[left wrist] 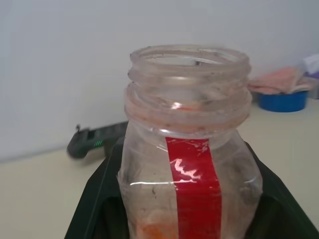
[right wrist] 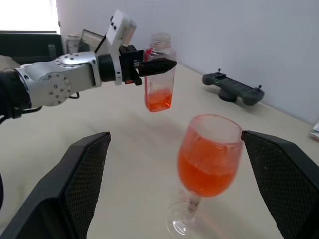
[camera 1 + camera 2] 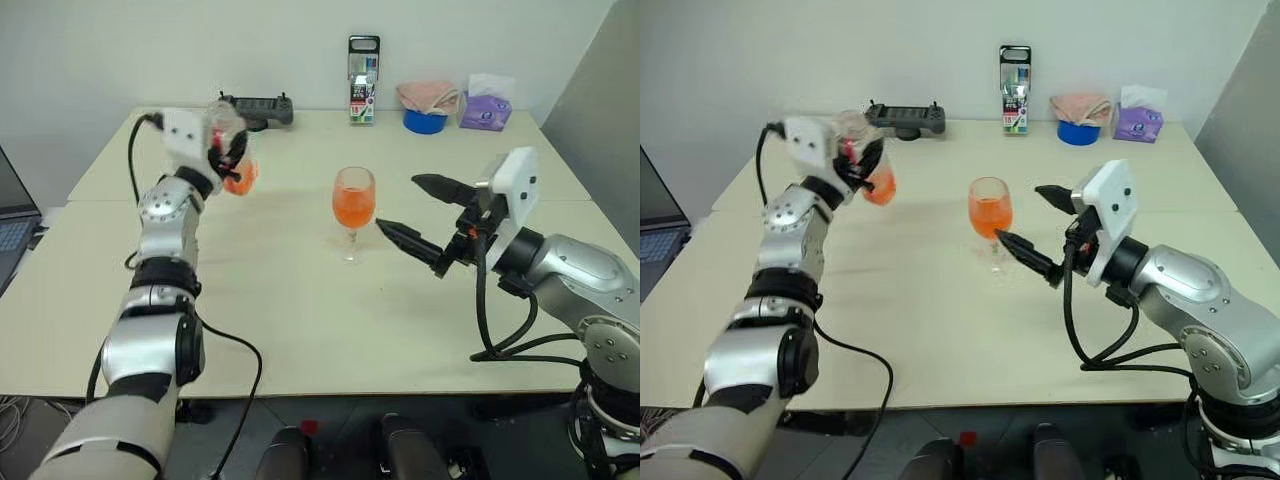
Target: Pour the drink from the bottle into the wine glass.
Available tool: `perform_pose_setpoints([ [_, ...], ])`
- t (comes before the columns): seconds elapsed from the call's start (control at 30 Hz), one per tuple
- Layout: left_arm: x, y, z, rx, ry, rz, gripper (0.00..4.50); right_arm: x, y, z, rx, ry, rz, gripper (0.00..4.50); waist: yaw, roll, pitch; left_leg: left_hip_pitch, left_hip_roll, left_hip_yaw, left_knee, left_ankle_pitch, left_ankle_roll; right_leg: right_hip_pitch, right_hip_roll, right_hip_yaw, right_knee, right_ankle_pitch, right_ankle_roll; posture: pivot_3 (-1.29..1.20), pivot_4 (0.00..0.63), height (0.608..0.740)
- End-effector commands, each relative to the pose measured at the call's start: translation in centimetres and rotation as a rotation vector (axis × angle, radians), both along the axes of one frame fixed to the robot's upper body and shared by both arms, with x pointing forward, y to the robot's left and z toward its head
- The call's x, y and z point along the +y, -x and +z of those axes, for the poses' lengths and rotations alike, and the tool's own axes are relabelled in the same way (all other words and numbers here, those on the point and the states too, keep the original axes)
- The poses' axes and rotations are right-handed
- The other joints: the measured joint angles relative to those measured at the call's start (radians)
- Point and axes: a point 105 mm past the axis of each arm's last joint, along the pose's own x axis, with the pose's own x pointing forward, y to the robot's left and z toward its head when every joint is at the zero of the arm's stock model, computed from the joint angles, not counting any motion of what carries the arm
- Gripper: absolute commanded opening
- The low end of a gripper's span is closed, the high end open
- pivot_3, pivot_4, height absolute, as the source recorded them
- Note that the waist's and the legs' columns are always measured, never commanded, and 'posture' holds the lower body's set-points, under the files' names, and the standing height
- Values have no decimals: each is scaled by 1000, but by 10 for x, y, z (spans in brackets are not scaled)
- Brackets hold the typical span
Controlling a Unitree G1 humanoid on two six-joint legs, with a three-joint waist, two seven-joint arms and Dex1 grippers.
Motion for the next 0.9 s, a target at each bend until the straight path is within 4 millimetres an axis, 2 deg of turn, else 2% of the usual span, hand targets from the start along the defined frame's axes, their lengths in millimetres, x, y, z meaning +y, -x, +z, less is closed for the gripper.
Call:
perform_pose_setpoints([
  [0.03,12,9,22,-78,81,97,1870,8,8,3,-7,22,72,4500,4,0,0,0,0,0,0,0,0,0,0,0,0,0,-1,0,150,740],
  [0.1,18,13,13,-71,71,152,1870,12,9,1,2,32,92,4500,7,0,0,0,0,0,1,0,0,0,0,0,0,0,-1,0,150,740],
  [0.4,13,16,-19,-14,69,132,1870,18,11,2,8,41,122,4500,6,0,0,0,-1,1,3,0,0,1,0,0,0,1,-2,0,150,740],
  [0.47,9,16,-26,0,66,113,2593,18,11,1,8,47,120,4500,6,0,0,0,-1,1,3,0,0,1,0,1,0,1,-2,0,150,740],
  [0.67,16,15,-37,53,97,137,4455,17,11,0,11,54,109,4500,6,0,0,0,-1,1,3,0,0,1,0,1,-1,1,-2,0,150,740],
  [0.9,12,15,-40,80,68,110,4482,16,8,1,8,44,96,4500,6,0,0,0,-1,1,3,0,0,1,0,0,-1,1,-2,0,150,740],
])
